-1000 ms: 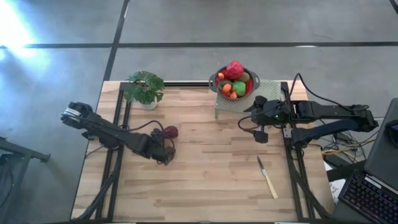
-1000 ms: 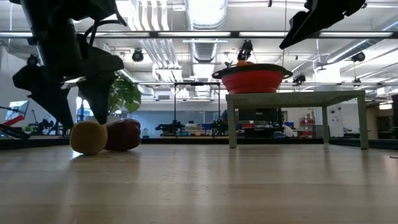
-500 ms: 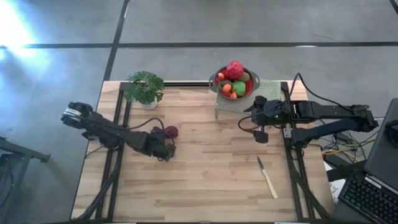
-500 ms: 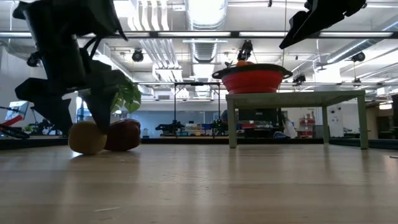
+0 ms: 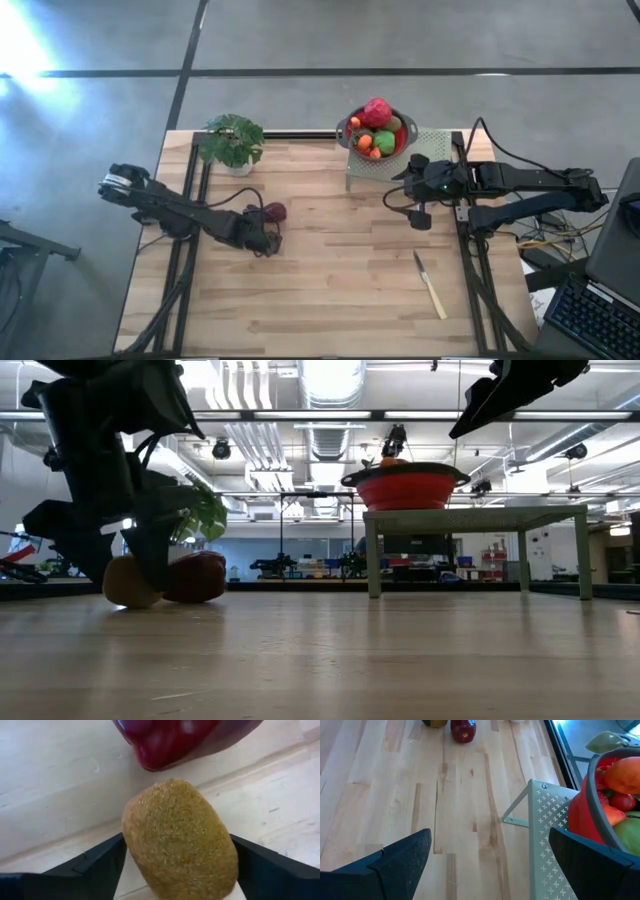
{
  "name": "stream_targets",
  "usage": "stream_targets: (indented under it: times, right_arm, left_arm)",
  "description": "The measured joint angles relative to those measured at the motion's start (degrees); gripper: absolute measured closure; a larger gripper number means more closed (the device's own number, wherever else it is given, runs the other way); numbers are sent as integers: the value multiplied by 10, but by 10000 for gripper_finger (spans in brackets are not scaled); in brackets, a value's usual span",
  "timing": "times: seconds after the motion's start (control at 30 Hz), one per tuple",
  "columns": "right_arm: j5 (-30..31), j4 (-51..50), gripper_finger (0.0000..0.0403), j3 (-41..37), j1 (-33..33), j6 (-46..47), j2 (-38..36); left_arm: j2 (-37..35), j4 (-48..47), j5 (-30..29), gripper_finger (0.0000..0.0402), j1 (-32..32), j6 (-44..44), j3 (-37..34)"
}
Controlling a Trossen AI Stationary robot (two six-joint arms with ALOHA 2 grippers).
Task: Pick & Place Fruit
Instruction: Put the kiwi into the strainer bowl on the shelf
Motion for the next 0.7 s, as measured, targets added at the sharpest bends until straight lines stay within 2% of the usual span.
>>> stream_targets:
  times: [0.33, 0.53, 0.7]
  right_arm:
    - [0, 2, 3, 0, 0, 4, 3]
    - [0, 6, 3, 0, 0, -5, 3]
    - [0, 13, 3, 0, 0, 15, 3]
  left_arm:
    - [-11, 0, 28, 130, 0, 19, 0]
    - [-49, 0, 30, 135, -14, 20, 0]
    - [-90, 14, -16, 135, -41, 15, 0]
